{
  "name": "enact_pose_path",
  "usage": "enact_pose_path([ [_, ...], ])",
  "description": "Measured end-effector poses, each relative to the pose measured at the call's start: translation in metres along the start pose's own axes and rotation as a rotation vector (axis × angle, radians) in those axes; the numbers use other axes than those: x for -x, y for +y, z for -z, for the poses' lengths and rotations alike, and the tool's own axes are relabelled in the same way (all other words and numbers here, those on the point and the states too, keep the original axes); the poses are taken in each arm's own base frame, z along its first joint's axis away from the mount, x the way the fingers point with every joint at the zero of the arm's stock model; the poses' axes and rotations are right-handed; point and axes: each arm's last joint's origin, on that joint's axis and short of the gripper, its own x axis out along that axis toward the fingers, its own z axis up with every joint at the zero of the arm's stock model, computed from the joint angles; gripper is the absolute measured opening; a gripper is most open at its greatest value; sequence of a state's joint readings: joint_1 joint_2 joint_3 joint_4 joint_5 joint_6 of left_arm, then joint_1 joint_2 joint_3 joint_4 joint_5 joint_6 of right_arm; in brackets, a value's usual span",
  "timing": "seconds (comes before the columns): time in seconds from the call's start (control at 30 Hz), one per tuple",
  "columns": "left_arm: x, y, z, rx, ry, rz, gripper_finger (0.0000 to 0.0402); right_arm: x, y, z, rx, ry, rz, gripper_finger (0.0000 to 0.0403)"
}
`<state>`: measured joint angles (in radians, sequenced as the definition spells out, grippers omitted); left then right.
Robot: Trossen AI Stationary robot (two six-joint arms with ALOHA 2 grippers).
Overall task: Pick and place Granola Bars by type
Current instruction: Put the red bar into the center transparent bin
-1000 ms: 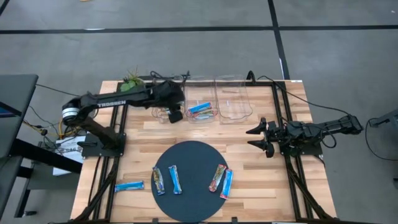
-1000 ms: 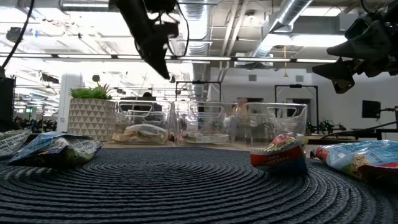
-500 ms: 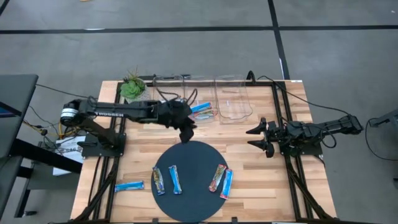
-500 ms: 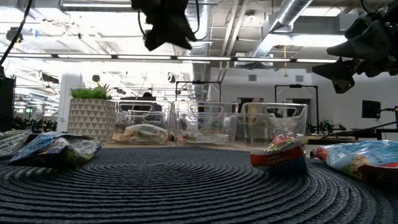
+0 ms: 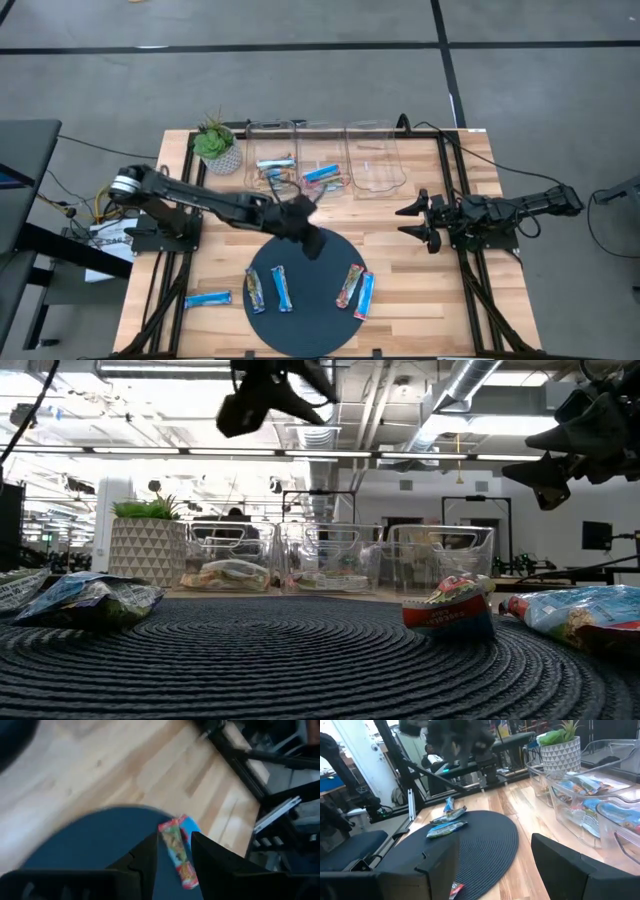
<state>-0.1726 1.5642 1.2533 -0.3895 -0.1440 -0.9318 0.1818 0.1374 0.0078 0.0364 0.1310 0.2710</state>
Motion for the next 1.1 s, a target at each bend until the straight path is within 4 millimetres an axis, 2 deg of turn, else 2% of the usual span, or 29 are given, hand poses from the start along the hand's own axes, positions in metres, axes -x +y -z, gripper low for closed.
enact_pose_path([
  [0.27,-0.032,-0.035,0.015,-0.005,0.035,0.002,0.0110,-0.001,0.000,0.001,0.001,0.007,0.002,0.0244],
  [0.47,-0.050,-0.058,0.018,-0.030,0.066,-0.013,0.0110,-0.001,0.000,0.001,0.002,0.014,0.003,0.0244],
  [0.8,-0.073,-0.080,0.028,-0.079,0.191,-0.165,0.0109,-0.001,0.000,0.001,0.002,0.013,0.005,0.0244],
  [1.0,-0.090,-0.096,0.033,-0.065,0.205,-0.145,0.0109,-0.001,0.000,0.001,0.002,0.013,0.004,0.0244],
  [1.1,-0.101,-0.098,0.038,-0.066,0.237,-0.138,0.0110,-0.001,0.000,0.001,0.002,0.013,0.004,0.0244],
])
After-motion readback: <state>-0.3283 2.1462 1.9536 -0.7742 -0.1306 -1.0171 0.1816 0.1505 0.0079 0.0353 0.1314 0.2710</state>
